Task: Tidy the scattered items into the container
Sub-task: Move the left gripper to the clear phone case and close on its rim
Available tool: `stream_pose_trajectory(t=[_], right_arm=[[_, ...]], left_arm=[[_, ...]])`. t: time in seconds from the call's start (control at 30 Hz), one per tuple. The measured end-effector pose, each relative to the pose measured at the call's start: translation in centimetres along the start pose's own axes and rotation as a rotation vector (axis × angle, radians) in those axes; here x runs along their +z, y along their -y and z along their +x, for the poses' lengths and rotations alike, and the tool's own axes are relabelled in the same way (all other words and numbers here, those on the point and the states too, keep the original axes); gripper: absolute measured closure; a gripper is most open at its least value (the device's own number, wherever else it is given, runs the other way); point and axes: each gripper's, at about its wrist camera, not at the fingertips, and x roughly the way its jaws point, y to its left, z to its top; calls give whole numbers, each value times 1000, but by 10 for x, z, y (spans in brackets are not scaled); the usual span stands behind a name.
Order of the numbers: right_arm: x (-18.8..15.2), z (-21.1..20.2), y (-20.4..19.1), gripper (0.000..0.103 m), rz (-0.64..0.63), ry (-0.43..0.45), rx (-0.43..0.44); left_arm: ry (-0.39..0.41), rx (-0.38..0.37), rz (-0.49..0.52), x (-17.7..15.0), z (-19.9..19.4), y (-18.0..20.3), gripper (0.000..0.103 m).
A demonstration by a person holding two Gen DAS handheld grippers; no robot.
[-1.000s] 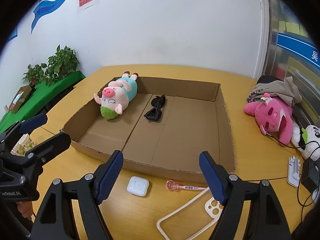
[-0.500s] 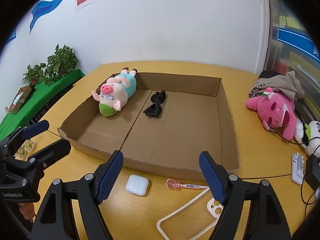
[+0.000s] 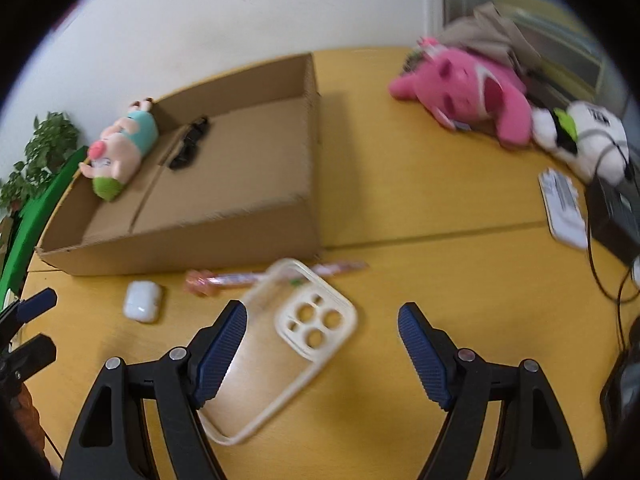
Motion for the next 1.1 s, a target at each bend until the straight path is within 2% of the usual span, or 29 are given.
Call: stream_pose_trajectory(t=[0.2,0.3,0.33,0.4,0.43,0.5,0.57,0.63,0.67,0.7,0.93,1.1], right_arm=[[-13,16,13,25,27,-52,12],[-14,21,11,28,22,-62,27],[-14,22,11,30,22,-65,29],[-16,25,10,44,16,-77,31],[-17,27,10,48,11,-85,27],[-19,31,9,61,2,-97,12],[-21,32,8,62,-4,-95,11],[-21,32,8,68,-9,-94,9],[-20,33,8,79,-7,-94,18],[-19,34,8,85,-6,-96,30],[-19,30,5,89,6,-77,68],[-14,9,-4,91,-18,-23,90]], left_arm=[[-96,-72,50,-3,39,25,5],[-148,-98,45,-4,59,30,15],[-164,-112,38,-4,65,30,21],[-201,-139,9,-6,75,30,34],[-217,-147,3,-7,79,31,41],[-238,-159,17,-12,84,33,54],[-238,-158,18,-13,85,32,75],[-249,-140,14,-14,86,29,90],[-251,-140,14,-14,86,28,92],[-255,-146,9,-14,86,26,92],[-247,-135,14,-19,78,25,95],[-188,-148,13,-18,49,28,95]])
